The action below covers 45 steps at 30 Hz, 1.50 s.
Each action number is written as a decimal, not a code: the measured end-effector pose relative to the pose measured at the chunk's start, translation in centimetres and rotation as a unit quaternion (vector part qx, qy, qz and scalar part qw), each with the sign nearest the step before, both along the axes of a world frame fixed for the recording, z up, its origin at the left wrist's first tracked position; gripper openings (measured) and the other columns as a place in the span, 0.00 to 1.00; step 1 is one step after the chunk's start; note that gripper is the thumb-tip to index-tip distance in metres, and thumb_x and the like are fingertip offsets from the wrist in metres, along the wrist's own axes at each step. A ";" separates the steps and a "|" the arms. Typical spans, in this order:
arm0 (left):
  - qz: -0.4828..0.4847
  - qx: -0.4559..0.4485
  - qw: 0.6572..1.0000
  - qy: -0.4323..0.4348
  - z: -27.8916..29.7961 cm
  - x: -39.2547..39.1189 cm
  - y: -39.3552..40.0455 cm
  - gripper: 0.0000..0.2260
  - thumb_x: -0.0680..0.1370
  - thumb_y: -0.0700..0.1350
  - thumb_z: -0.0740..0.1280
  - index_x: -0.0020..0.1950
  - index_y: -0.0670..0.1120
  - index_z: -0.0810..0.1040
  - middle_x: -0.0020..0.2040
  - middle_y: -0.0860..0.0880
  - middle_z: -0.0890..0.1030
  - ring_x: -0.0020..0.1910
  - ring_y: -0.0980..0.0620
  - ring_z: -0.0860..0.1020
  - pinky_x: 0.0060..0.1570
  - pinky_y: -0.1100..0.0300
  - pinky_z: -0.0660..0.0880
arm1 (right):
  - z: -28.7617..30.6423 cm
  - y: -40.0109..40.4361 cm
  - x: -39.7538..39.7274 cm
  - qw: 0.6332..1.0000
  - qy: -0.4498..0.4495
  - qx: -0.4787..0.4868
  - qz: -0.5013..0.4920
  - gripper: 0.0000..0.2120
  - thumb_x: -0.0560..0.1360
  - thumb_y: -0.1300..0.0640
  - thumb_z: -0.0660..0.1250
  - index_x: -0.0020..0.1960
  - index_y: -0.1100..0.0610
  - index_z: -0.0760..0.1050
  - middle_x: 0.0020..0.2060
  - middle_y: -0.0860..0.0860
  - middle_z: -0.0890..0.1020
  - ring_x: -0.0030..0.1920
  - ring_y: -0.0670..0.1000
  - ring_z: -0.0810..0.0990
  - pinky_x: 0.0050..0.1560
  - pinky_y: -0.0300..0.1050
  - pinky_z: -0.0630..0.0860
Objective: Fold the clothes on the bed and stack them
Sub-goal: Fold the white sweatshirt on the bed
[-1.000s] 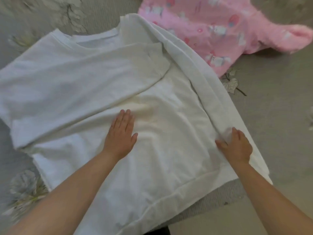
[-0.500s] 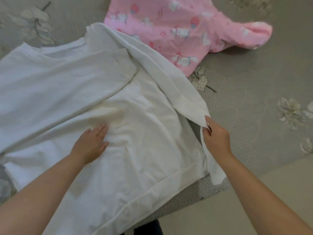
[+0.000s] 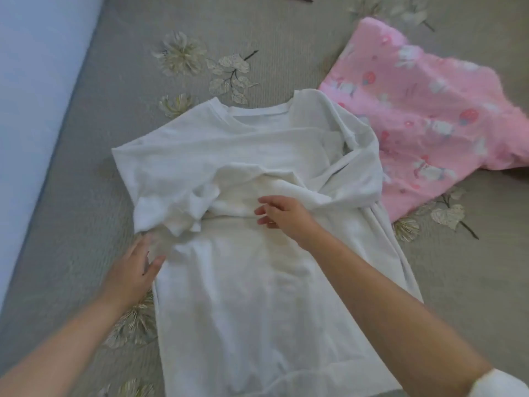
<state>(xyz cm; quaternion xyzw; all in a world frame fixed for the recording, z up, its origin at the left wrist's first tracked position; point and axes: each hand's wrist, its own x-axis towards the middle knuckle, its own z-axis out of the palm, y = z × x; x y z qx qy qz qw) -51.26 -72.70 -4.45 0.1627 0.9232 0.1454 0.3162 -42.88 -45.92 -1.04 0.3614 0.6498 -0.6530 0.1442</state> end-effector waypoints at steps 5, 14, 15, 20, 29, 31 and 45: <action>0.039 0.078 0.994 0.067 -2.0 -2.0 3.1 0.21 0.77 0.41 0.63 0.68 0.35 0.65 0.67 0.36 0.68 0.67 0.39 0.66 0.62 0.48 0.63 | -2.2 5.2 0.2 0.936 -0.018 0.352 0.013 0.10 0.75 0.68 0.60 0.52 0.65 0.78 0.43 0.59 0.82 0.43 0.55 0.79 0.44 0.35 0.69; -0.036 0.040 0.972 0.229 -5.1 -9.1 10.8 0.18 0.76 0.44 0.63 0.63 0.35 0.72 0.66 0.37 0.71 0.68 0.37 0.64 0.65 0.39 0.55 | -5.1 18.4 -1.8 0.732 -0.202 0.556 0.339 0.17 0.74 0.65 0.59 0.62 0.60 0.73 0.60 0.55 0.75 0.65 0.56 0.69 0.66 0.47 0.63; -0.051 0.002 0.977 0.209 -5.5 -9.8 11.2 0.19 0.78 0.47 0.62 0.65 0.39 0.71 0.67 0.41 0.70 0.70 0.42 0.62 0.66 0.43 0.50 | -5.3 18.8 -2.3 0.714 -0.231 0.551 0.364 0.16 0.75 0.62 0.59 0.62 0.58 0.73 0.60 0.54 0.75 0.65 0.54 0.69 0.67 0.45 0.60; -0.019 0.110 0.991 0.075 -4.1 -12.6 11.1 0.11 0.79 0.41 0.59 0.40 0.40 0.76 0.42 0.41 0.77 0.44 0.42 0.75 0.43 0.53 0.66 | -4.2 19.7 -5.4 0.809 -0.145 0.505 0.263 0.13 0.75 0.66 0.60 0.56 0.62 0.78 0.52 0.60 0.81 0.54 0.59 0.77 0.56 0.45 0.66; 0.083 -0.042 0.994 0.051 -4.7 -17.3 7.6 0.15 0.77 0.41 0.57 0.30 0.42 0.63 0.31 0.44 0.69 0.35 0.44 0.68 0.34 0.56 0.61 | 0.8 21.5 -12.1 0.676 -0.243 0.566 0.404 0.21 0.80 0.47 0.52 0.39 0.58 0.76 0.34 0.54 0.77 0.39 0.55 0.74 0.39 0.43 0.67; 0.080 -0.079 0.988 0.106 -5.0 -17.2 7.4 0.11 0.78 0.43 0.56 0.37 0.40 0.66 0.38 0.40 0.74 0.37 0.43 0.69 0.36 0.56 0.62 | 0.4 21.9 -12.7 0.621 -0.277 0.628 0.378 0.21 0.81 0.48 0.48 0.54 0.60 0.75 0.49 0.57 0.80 0.51 0.58 0.76 0.50 0.44 0.68; -0.095 0.073 0.957 0.265 -4.5 -13.4 13.1 0.13 0.70 0.37 0.58 0.43 0.32 0.79 0.46 0.33 0.80 0.47 0.34 0.80 0.47 0.40 0.75 | -2.8 23.7 -9.3 0.877 -0.039 0.469 -0.091 0.22 0.68 0.66 0.52 0.56 0.61 0.77 0.55 0.62 0.77 0.46 0.58 0.74 0.40 0.40 0.69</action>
